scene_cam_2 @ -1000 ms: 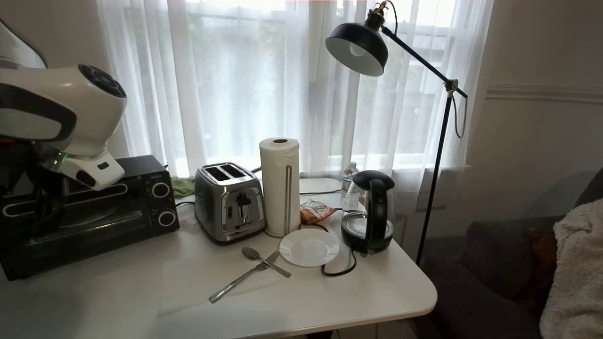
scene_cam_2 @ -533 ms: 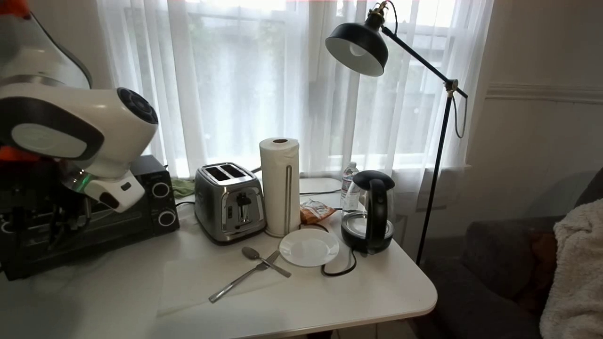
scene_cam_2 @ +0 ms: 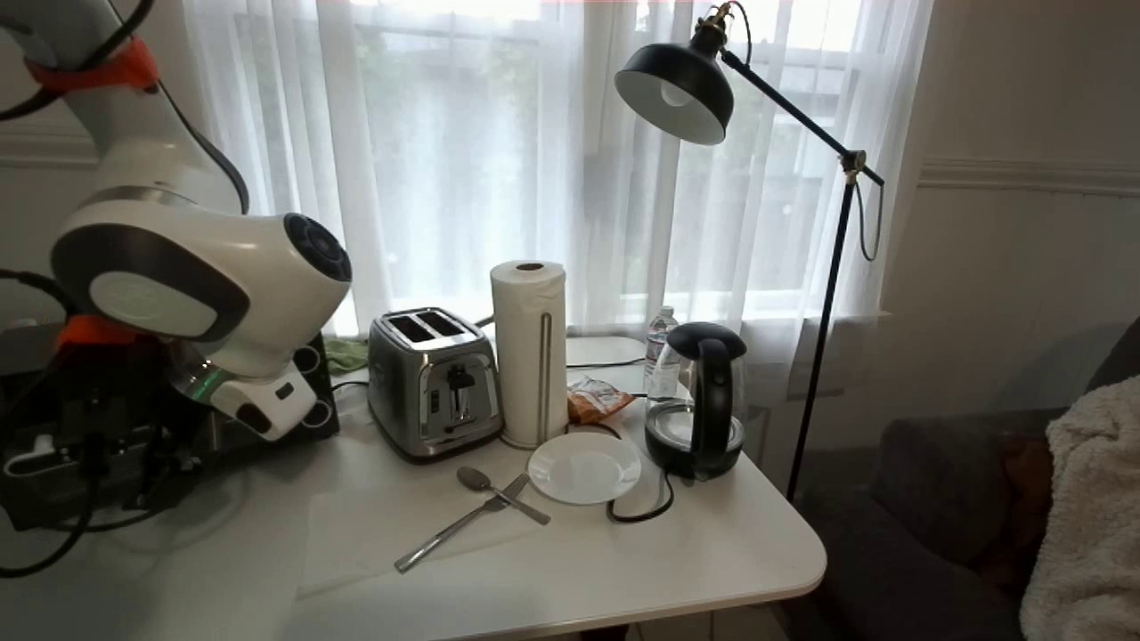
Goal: Pull the oven door in order to pen it
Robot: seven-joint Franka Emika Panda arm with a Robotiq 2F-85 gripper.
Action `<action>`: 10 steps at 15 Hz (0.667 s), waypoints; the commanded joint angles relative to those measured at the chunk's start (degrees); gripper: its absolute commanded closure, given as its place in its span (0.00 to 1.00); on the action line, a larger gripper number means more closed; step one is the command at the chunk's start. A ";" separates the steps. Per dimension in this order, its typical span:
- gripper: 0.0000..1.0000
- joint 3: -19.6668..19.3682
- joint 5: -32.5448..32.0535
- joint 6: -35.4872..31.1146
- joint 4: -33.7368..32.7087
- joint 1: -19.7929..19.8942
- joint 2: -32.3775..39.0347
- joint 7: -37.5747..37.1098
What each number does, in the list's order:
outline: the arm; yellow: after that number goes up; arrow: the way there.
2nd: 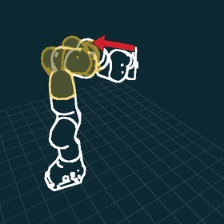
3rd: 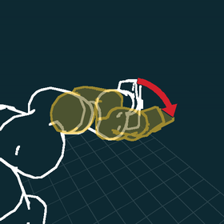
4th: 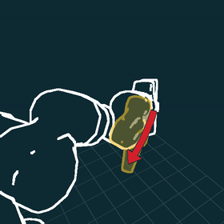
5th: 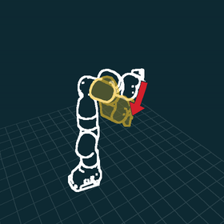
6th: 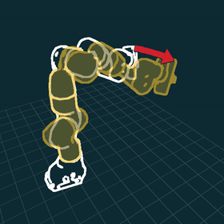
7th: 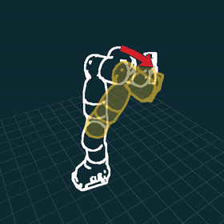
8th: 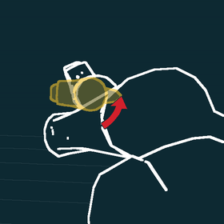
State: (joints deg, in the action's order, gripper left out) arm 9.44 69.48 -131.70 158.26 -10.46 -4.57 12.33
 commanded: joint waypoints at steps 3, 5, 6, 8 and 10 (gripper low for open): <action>0.00 -1.52 -1.93 1.90 -0.03 1.97 3.17 1.46; 0.00 -2.15 -3.08 2.88 -0.04 2.50 3.82 1.66; 0.00 -2.49 -3.53 3.23 -0.04 2.84 4.15 1.86; 0.00 -3.20 -4.40 4.00 -0.05 3.54 4.37 2.45; 0.00 -3.81 -6.16 4.89 -0.07 4.15 3.85 2.19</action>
State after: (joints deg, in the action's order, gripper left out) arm 6.69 66.07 -129.28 158.23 -7.78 -0.14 13.86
